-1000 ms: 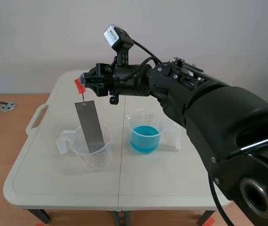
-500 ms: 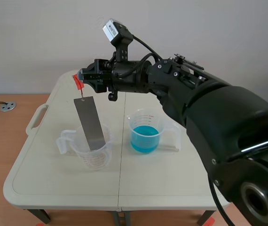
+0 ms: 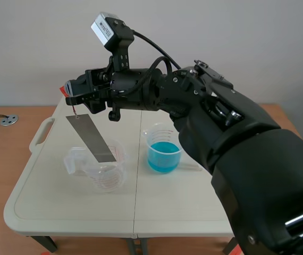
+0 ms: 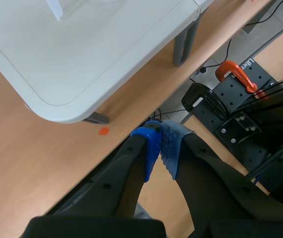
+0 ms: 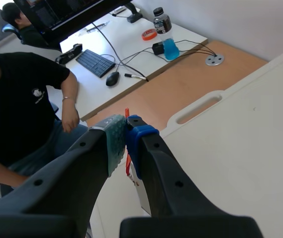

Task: Hold the metal plate by the orange handle, dip it into the blue solution, take it out and point at it, then put the plate back in the beaker on the left.
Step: 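Lift the metal plate out of the left beaker, then move the plate over the blue solution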

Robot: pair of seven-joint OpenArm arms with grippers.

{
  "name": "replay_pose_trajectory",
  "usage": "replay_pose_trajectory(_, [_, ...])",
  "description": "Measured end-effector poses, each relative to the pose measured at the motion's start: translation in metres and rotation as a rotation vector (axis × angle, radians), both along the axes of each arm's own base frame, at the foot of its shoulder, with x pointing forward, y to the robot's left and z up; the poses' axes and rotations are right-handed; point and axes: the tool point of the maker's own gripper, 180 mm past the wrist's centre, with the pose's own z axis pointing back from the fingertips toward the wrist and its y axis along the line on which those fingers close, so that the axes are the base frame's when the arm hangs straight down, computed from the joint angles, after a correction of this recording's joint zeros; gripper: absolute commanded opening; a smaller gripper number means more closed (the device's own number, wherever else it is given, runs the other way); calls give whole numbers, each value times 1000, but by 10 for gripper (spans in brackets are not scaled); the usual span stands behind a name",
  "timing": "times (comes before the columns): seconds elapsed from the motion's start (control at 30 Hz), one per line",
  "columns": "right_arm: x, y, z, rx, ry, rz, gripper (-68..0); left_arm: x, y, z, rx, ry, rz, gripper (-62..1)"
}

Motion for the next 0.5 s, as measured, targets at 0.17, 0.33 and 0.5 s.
replay_pose_trajectory(0.17, [-11, 0, 10, -12, -61, 3, -662, 0, 0, 0, 0, 0, 0, -591])
replay_pose_trajectory(0.33, [-20, -2, 31, 6, -126, 2, -660, 0, 0, 0, 0, -1, 0, -591])
replay_pose_trajectory(0.5, [-24, -11, 52, 1, -213, -9, -660, 0, 0, 0, 0, 0, 0, -591])
